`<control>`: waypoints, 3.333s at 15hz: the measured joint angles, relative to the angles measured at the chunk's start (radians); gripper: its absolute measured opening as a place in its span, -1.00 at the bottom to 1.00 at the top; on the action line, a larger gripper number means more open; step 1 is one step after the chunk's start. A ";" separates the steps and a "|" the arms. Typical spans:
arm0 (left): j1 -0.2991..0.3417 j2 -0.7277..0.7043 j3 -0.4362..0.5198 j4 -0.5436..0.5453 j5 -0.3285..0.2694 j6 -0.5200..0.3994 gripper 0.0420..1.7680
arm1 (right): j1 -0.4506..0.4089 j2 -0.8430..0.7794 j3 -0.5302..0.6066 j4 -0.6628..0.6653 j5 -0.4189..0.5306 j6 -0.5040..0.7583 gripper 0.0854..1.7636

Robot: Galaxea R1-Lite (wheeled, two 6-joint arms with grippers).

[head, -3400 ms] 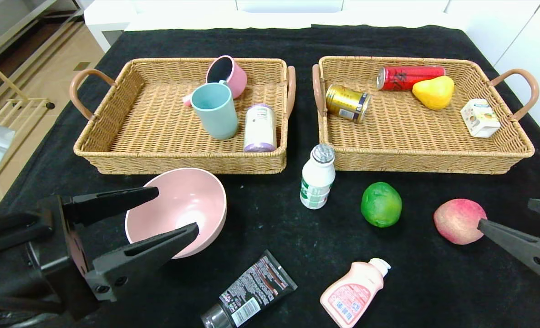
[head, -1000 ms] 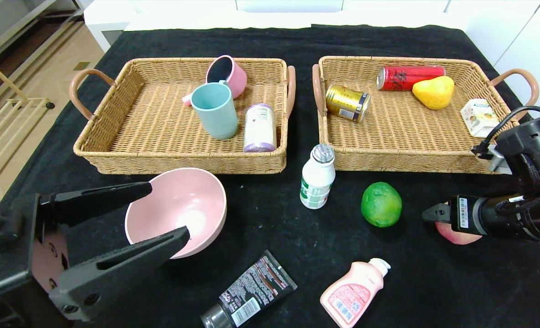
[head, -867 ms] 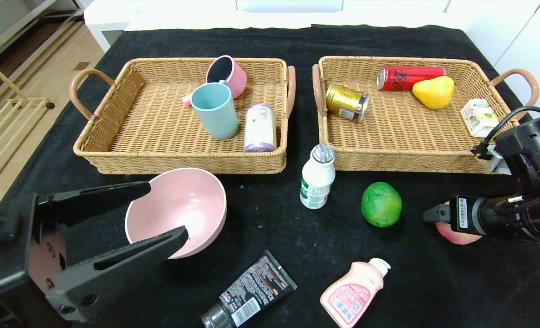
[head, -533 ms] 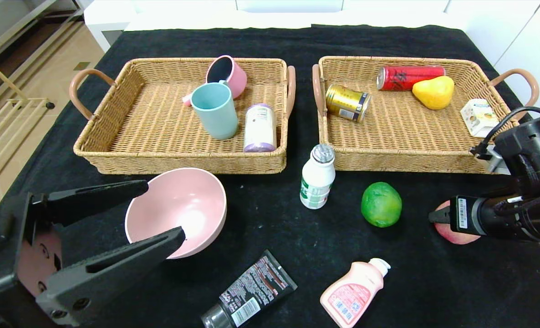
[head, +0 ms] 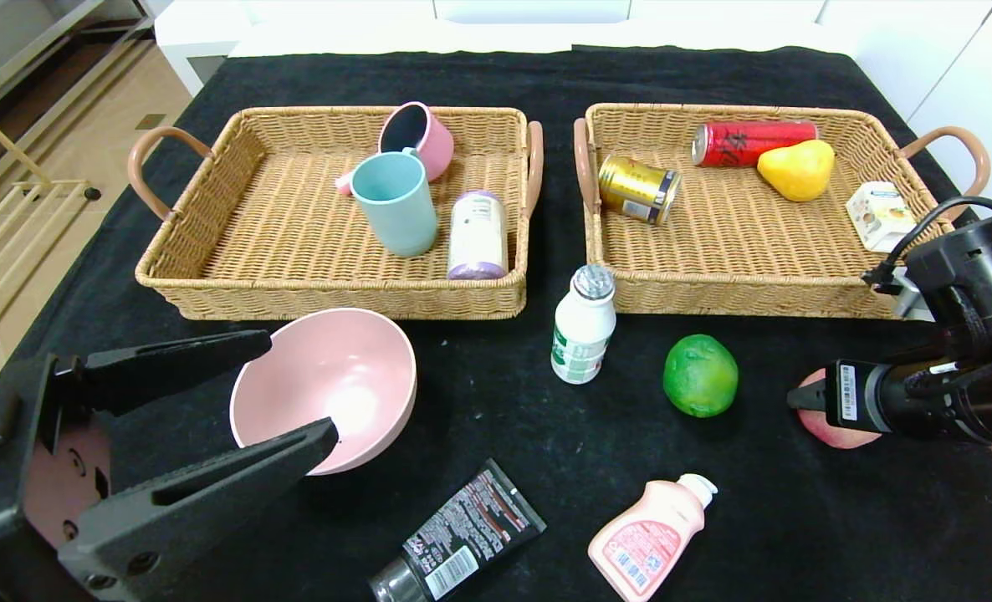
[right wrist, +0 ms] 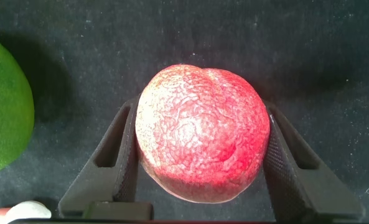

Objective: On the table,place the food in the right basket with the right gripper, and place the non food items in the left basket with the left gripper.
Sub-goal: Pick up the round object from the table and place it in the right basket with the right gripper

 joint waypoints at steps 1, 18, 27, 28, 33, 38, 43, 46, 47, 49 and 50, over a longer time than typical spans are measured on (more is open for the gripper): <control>0.000 0.000 0.000 0.000 0.000 0.000 0.94 | 0.002 -0.002 0.000 0.001 0.000 0.000 0.29; 0.001 0.002 0.000 0.000 0.001 0.000 0.94 | 0.088 -0.096 -0.259 0.037 -0.072 -0.148 0.28; 0.001 0.002 0.000 0.000 0.001 0.000 0.94 | -0.001 0.160 -0.611 0.030 -0.046 -0.241 0.28; 0.001 0.002 0.000 0.000 0.001 0.000 0.94 | -0.011 0.184 -0.638 0.028 -0.044 -0.247 0.28; 0.003 0.003 -0.001 -0.001 0.001 0.002 0.94 | -0.034 0.274 -0.692 -0.083 -0.044 -0.251 0.28; 0.001 0.003 -0.001 0.000 0.001 0.002 0.94 | -0.052 0.329 -0.691 -0.180 -0.039 -0.246 0.28; 0.001 0.003 0.000 -0.001 0.001 0.002 0.94 | -0.052 0.341 -0.685 -0.184 -0.038 -0.245 0.28; 0.001 0.003 -0.002 -0.002 0.001 0.002 0.94 | -0.051 0.341 -0.683 -0.184 -0.038 -0.245 0.41; 0.001 0.003 -0.003 -0.002 0.001 0.002 0.94 | -0.050 0.340 -0.683 -0.184 -0.038 -0.245 0.48; 0.001 0.001 -0.003 -0.002 0.001 0.002 0.94 | -0.050 0.339 -0.679 -0.184 -0.037 -0.245 0.57; 0.001 0.001 -0.004 -0.002 0.001 0.002 0.94 | -0.049 0.338 -0.677 -0.183 -0.038 -0.245 0.62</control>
